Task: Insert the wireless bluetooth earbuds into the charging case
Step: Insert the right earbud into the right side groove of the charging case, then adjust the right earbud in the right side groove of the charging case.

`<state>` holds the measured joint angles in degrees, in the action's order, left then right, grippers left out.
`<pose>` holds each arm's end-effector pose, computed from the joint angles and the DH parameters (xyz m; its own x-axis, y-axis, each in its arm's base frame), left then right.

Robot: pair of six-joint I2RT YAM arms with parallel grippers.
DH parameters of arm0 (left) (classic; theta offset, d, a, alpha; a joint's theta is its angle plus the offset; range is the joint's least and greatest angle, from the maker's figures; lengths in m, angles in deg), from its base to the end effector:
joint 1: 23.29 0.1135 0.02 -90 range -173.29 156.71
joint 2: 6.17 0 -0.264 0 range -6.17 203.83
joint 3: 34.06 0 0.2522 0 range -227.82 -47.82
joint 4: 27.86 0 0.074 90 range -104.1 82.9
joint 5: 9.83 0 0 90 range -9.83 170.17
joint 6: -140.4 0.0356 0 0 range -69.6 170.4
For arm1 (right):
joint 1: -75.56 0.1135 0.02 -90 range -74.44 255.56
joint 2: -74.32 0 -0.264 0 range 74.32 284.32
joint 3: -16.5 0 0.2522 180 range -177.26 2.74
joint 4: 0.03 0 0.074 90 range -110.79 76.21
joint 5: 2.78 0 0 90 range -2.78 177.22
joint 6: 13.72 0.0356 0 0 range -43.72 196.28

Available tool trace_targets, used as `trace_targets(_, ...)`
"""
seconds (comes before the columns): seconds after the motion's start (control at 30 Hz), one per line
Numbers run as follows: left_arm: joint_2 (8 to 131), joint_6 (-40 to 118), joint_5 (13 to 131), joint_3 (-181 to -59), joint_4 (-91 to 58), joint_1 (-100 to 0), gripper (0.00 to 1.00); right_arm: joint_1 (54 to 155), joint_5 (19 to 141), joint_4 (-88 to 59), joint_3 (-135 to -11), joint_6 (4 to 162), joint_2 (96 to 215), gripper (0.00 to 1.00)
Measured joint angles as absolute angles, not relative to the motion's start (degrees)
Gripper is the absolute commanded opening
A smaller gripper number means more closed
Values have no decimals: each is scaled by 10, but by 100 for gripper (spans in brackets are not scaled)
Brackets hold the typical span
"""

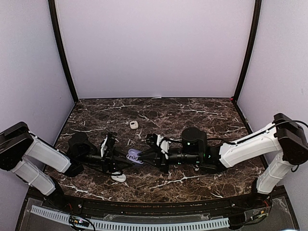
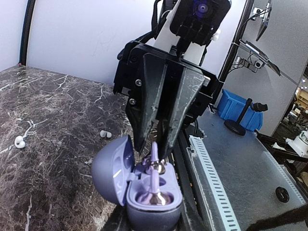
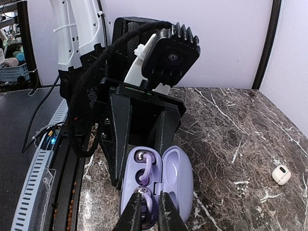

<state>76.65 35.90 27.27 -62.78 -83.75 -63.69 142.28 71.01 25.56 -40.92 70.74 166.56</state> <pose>0.1570 -0.1709 0.1741 -0.2269 -0.0053 -0.9739 0.9722 -0.0606 -0.2261 0.1269 0.3201 0.2159 0.0326 -0.1589 -0.9868 -0.9925 0.1116 -0.0507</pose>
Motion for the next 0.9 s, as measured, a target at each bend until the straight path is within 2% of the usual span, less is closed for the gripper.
trace_targets(0.9, 747, 410, 274, -628, -778, -637, 17, 1423, 719, 191, -409, 723, 1616, 17)
